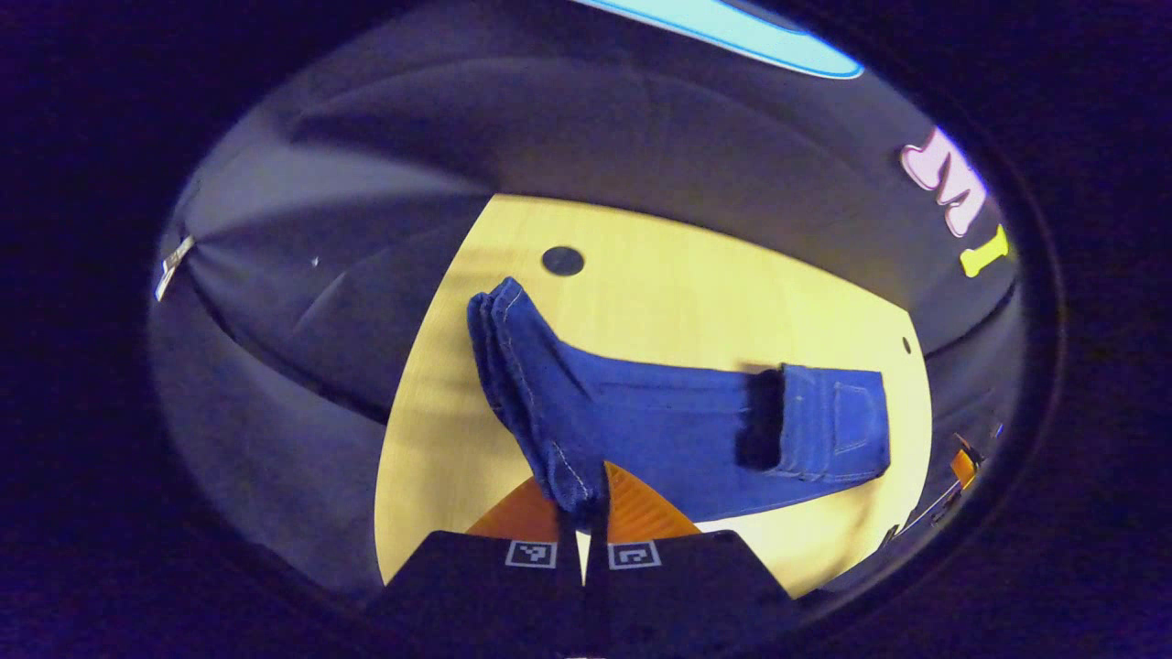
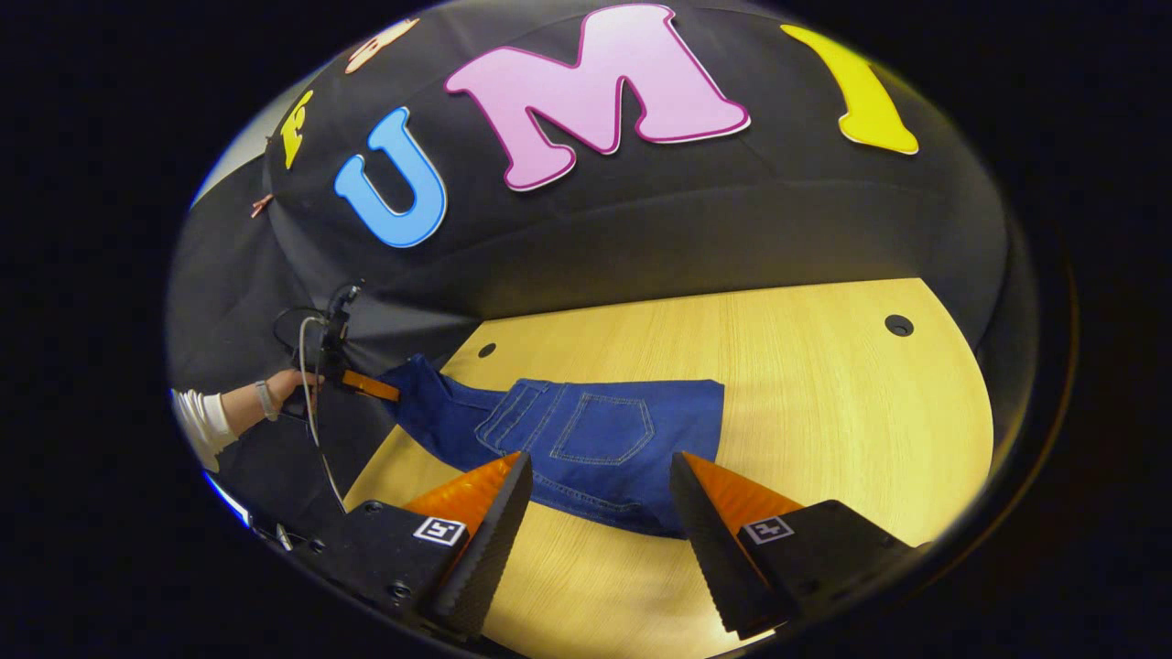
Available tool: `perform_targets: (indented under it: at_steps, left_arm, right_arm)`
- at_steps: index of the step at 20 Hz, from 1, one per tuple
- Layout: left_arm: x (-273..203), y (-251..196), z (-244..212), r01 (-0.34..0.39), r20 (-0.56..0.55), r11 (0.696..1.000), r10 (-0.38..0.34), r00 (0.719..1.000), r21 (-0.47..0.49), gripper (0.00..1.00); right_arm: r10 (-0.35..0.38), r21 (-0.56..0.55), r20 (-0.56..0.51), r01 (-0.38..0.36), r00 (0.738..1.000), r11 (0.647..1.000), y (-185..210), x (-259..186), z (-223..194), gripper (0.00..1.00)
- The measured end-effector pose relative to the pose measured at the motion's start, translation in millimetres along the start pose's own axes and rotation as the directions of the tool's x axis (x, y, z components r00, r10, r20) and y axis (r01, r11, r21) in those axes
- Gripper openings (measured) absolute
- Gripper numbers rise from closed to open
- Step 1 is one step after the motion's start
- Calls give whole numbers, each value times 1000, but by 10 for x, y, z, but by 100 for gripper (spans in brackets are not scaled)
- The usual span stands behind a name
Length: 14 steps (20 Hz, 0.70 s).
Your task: Grasp the waist and the cuffs of the jeans and fold them to make the two legs overlap; first hold the waist and fold one-third of the jeans toward the cuffs, then hold the cuffs and fold the remaining one-third in the same direction to finish folding.
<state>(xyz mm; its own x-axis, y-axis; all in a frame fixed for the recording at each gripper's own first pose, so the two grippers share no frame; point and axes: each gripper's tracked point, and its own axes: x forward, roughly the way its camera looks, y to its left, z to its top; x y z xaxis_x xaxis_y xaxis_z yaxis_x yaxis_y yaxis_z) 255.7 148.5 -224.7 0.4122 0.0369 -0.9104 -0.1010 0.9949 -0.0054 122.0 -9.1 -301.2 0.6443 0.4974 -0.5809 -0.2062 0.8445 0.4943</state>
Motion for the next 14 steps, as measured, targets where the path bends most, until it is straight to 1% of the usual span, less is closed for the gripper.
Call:
perform_targets:
  at_steps: [1, 2, 3, 4, 5, 6, 7, 8, 9, 11, 12, 14]
  left_arm:
    - [-173, -324, 163, 35, 36, 998, -37, 999, 50, 6]
    - [-377, -580, 293, 51, 67, 993, -58, 996, 102, 6]
    - [-579, -906, 412, 72, 96, 983, -90, 991, 171, 6]
    - [-651, -1234, 508, 92, 118, 971, -120, 986, 221, 6]
    - [-637, -1610, 588, 110, 137, 954, -153, 979, 278, 6]
    - [-549, -1984, 523, 131, 138, 938, -183, 973, 321, 6]
    - [-460, -2367, 451, 166, 132, 925, -222, 966, 343, 2]
    - [-319, -2673, 324, 206, 114, 909, -262, 958, 362, 6]
    - [-85, -2900, 170, 227, 96, 892, -285, 954, 390, 6]
    - [474, -3163, -253, 220, 10, 888, -244, 970, 403, 6]
    - [771, -3184, -403, 227, -49, 884, -227, 973, 409, 7]
    - [1188, -3173, -622, 198, -116, 878, -163, 980, 436, 8]
  right_arm:
    - [2, 7, 11, -2, 1000, 1000, -5, -38, 50, 93]
    - [7, 11, 20, -8, 1000, 1000, -2, -78, 86, 93]
    - [10, 11, 29, -10, 1000, 1000, 0, -133, 105, 93]
    - [12, 7, 37, -13, 999, 1000, -9, -167, 130, 93]
    - [12, 2, 42, -12, 999, 1000, -27, -199, 144, 94]
    - [13, -5, 45, -12, 999, 1000, -38, -232, 163, 93]
    - [11, -12, 48, -11, 999, 1000, -54, -272, 176, 93]
    - [10, -21, 49, -9, 999, 1000, -78, -315, 186, 93]
    - [10, -32, 51, -8, 999, 999, -112, -378, 198, 94]
    - [1, -52, 65, 3, 998, 999, -212, -513, 250, 93]
    - [-6, -61, 68, 10, 998, 998, -278, -578, 272, 93]
    - [-11, -85, 60, 16, 998, 996, -408, -693, 274, 93]
